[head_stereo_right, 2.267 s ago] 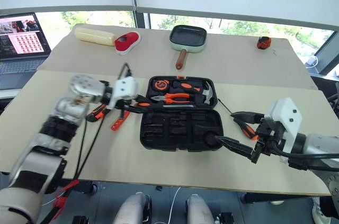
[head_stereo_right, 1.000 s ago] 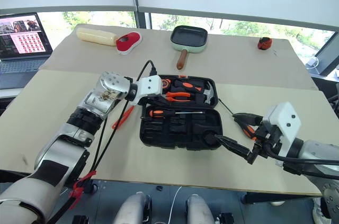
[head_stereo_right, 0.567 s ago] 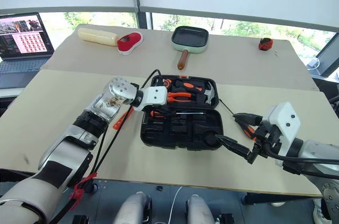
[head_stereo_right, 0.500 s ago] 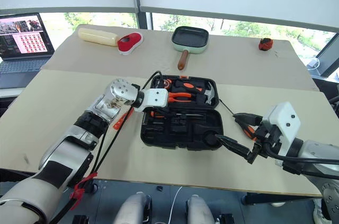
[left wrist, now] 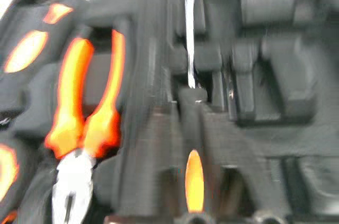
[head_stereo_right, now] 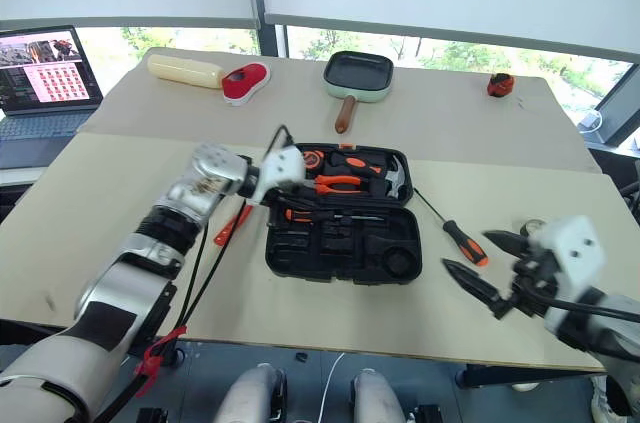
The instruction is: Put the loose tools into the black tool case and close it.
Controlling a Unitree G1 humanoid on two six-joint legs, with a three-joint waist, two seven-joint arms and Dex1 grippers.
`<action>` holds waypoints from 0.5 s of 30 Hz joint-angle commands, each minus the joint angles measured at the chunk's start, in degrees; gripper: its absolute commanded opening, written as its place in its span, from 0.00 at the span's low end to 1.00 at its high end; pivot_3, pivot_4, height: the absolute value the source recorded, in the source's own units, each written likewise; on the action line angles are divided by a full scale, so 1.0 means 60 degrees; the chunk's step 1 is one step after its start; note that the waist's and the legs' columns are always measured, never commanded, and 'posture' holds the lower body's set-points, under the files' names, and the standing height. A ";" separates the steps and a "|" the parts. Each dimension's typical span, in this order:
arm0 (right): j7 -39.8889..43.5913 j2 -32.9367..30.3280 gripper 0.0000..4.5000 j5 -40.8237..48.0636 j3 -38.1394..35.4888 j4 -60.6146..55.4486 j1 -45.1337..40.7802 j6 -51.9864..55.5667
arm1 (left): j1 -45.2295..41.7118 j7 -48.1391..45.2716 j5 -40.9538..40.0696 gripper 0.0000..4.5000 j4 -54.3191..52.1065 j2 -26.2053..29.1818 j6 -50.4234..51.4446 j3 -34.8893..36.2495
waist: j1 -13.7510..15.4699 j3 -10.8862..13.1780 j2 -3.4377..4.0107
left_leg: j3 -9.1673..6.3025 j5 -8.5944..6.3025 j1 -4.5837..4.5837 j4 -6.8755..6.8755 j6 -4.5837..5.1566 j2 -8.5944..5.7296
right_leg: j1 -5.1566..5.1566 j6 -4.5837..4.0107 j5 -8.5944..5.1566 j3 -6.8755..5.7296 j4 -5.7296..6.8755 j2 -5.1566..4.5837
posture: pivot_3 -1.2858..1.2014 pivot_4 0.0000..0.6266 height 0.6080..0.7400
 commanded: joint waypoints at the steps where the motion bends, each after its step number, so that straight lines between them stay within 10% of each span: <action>1: 0.0196 0.0245 1.00 -0.0016 -0.1137 -0.0122 0.0695 -0.0129 | 0.0508 -0.0517 -0.1779 0.55 -0.2494 0.0621 0.2717 0.0878 | -0.0042 -0.0005 0.0017 | -0.0001 0.0000 0.0005 -0.0001 0.0001 0.0001 | 0.0004 0.0001 -0.0001 0.0001 -0.0001 0.0000 | 0.52 0.24 1.00; 7: 0.0332 0.0085 1.00 -0.0164 -0.1035 0.0434 0.0789 -0.0144 | 0.2062 -0.0608 -0.3978 1.00 -0.6131 0.1919 0.5691 0.1643 | -0.0228 0.0001 0.0042 | -0.0004 -0.0002 0.0066 -0.0004 0.0000 0.0011 | 0.0048 0.0000 -0.0012 0.0006 0.0002 0.0000 | 0.52 0.24 1.00; 15: 0.0215 -0.0644 1.00 -0.1507 0.2026 0.3265 -0.2221 -0.0537 | 0.2724 0.0372 -0.4703 1.00 -0.7590 0.1995 0.6213 0.1635 | -0.0172 0.0008 0.0055 | 0.0006 -0.0001 0.0083 -0.0002 0.0000 -0.0002 | 0.0060 0.0005 -0.0019 0.0020 -0.0006 -0.0003 | 0.52 0.24 1.00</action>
